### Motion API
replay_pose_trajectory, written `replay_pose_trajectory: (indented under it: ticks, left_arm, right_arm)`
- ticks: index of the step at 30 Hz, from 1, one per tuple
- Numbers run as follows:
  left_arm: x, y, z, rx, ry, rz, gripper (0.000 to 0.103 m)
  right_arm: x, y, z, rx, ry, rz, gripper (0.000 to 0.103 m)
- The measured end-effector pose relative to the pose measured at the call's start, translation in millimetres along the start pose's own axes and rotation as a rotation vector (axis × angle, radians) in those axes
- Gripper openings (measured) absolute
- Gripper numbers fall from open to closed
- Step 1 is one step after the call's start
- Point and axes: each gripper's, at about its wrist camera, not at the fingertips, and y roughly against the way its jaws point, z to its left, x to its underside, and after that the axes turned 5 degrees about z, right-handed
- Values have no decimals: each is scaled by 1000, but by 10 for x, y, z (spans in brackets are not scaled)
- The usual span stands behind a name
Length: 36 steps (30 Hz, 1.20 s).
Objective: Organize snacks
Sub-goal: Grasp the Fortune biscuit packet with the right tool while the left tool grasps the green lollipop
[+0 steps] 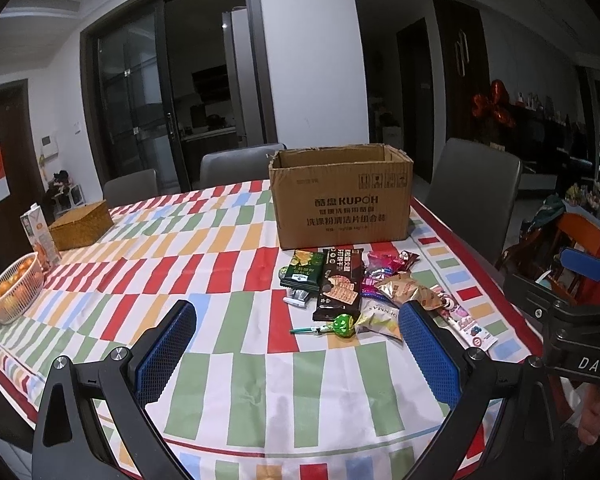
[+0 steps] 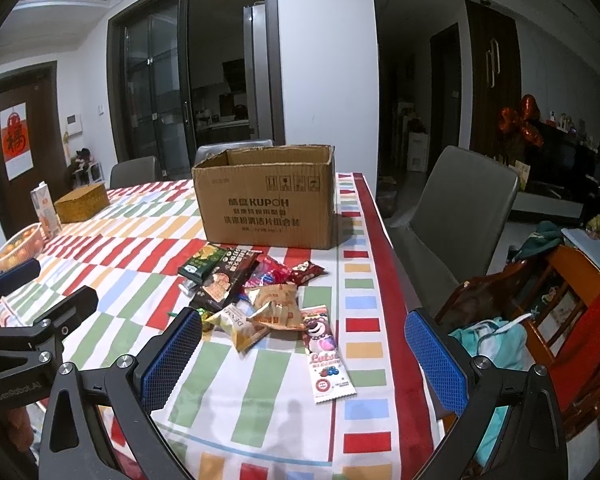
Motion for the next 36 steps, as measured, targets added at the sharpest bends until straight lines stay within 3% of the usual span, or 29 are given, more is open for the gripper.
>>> replay_pose_trajectory:
  ticks: [4, 10, 24, 31, 36]
  left_arm:
    - [-1, -113, -27, 18, -25, 14, 103]
    - [-8, -334, -109, 21, -99, 17, 95]
    - [29, -986, -195, 101, -161, 142, 65]
    - [107, -1249, -269, 137, -218, 199, 60]
    - [158, -1429, -313, 132, -258, 226, 51]
  right_arm:
    - [-3, -127, -24, -10, -2, 25, 102]
    - [-44, -376, -26, -34, 13, 57, 97]
    - [-143, -1092, 31, -131, 9, 174, 79]
    - [-169, -1400, 72, -147, 7, 217, 72]
    - [-180, -1599, 86, -147, 8, 241, 67]
